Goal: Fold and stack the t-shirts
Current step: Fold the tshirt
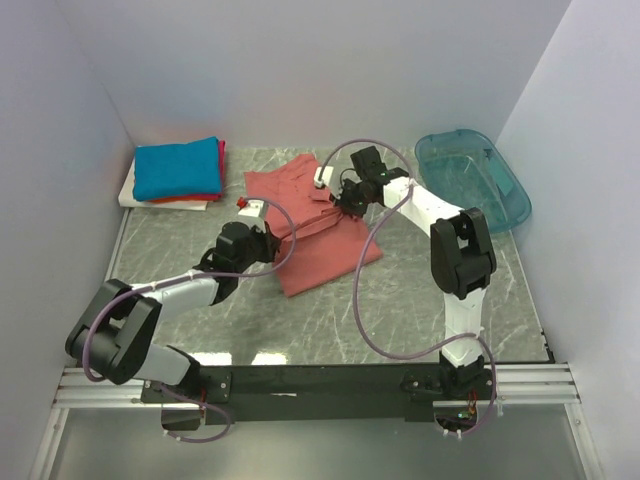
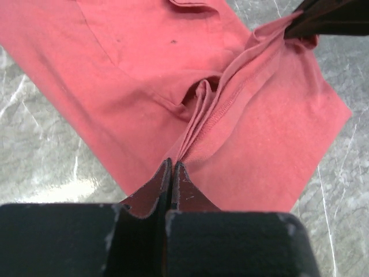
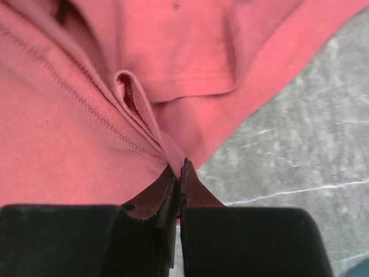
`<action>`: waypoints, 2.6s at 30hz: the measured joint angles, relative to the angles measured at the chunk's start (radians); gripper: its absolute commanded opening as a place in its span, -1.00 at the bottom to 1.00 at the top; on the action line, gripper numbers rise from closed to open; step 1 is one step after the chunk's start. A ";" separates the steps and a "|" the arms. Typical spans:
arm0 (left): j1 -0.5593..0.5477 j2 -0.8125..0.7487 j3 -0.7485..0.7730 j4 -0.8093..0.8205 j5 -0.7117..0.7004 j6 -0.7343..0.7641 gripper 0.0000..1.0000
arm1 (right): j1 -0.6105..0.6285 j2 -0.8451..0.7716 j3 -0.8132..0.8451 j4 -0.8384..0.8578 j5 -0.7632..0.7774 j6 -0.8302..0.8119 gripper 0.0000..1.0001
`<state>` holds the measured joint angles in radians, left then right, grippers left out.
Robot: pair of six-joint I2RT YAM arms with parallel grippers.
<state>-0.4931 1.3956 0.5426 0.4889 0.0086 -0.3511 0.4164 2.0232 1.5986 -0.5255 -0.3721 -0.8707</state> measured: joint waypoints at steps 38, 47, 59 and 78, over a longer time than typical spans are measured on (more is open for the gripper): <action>0.023 -0.177 0.229 -0.307 -0.087 0.043 0.76 | -0.117 -0.059 0.048 -0.109 -0.166 -0.108 0.46; -0.384 -0.278 0.059 -0.462 -0.062 0.324 0.63 | -0.236 -0.280 -0.383 -0.219 -0.323 -0.631 0.49; -0.445 0.046 0.119 -0.614 -0.269 0.497 0.50 | -0.236 -0.293 -0.382 -0.202 -0.400 -0.707 0.49; -0.449 0.166 0.143 -0.492 -0.402 0.523 -0.68 | -0.121 -0.291 -0.528 -0.046 -0.241 -0.787 0.34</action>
<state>-0.9424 1.5620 0.6853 -0.0036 -0.3931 0.1715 0.2958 1.7317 1.0706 -0.5716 -0.6128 -1.6581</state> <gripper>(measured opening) 0.197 0.688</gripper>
